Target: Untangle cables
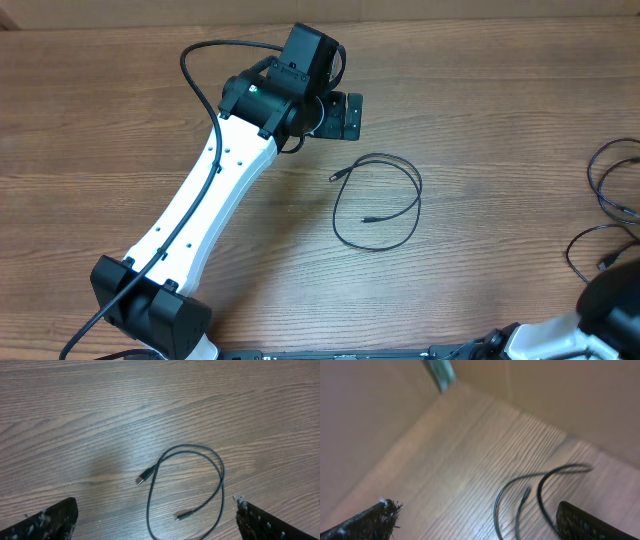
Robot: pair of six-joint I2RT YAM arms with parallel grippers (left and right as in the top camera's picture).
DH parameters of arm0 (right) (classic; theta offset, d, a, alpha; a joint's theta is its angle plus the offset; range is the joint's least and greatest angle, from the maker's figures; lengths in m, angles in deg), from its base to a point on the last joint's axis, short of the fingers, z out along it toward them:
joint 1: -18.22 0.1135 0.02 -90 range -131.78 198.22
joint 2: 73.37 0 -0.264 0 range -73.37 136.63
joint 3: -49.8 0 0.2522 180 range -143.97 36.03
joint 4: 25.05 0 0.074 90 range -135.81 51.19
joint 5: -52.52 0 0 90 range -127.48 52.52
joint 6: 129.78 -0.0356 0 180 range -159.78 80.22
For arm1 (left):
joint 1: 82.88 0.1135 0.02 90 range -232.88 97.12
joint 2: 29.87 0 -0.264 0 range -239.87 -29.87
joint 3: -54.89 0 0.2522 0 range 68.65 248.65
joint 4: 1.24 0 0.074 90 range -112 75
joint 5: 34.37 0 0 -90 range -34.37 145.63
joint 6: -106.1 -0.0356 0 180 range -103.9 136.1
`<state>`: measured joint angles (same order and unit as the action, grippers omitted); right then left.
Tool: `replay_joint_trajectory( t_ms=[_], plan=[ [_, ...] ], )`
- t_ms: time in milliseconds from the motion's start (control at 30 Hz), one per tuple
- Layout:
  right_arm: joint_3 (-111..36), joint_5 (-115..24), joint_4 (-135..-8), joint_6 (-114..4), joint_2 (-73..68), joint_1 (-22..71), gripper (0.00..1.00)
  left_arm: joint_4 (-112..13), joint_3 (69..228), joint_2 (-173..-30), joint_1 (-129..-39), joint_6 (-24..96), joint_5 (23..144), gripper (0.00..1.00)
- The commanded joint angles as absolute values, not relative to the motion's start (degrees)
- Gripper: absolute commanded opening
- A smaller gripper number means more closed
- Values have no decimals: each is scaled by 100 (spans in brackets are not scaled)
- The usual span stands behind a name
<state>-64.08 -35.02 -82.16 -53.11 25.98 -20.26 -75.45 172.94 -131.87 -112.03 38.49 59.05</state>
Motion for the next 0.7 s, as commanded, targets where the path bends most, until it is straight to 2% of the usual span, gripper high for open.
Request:
replay_joint_trajectory(
  t_ms=[0, 200, 667],
  plan=[
    [-6611, -3082, -8323, -5151, 2012, -2008, 100, -7538, 17379, -13091, -11209, 3925, 5953, 100],
    [-6611, -3224, -8671, -5153, 1365, -2004, 100, -7538, 17379, -13093, -11216, 3925, 5953, 99],
    [-6607, -4990, -10013, -5155, 1077, -2004, 100, -7540, 17379, -13091, -11216, 3925, 5956, 99]
  ],
)
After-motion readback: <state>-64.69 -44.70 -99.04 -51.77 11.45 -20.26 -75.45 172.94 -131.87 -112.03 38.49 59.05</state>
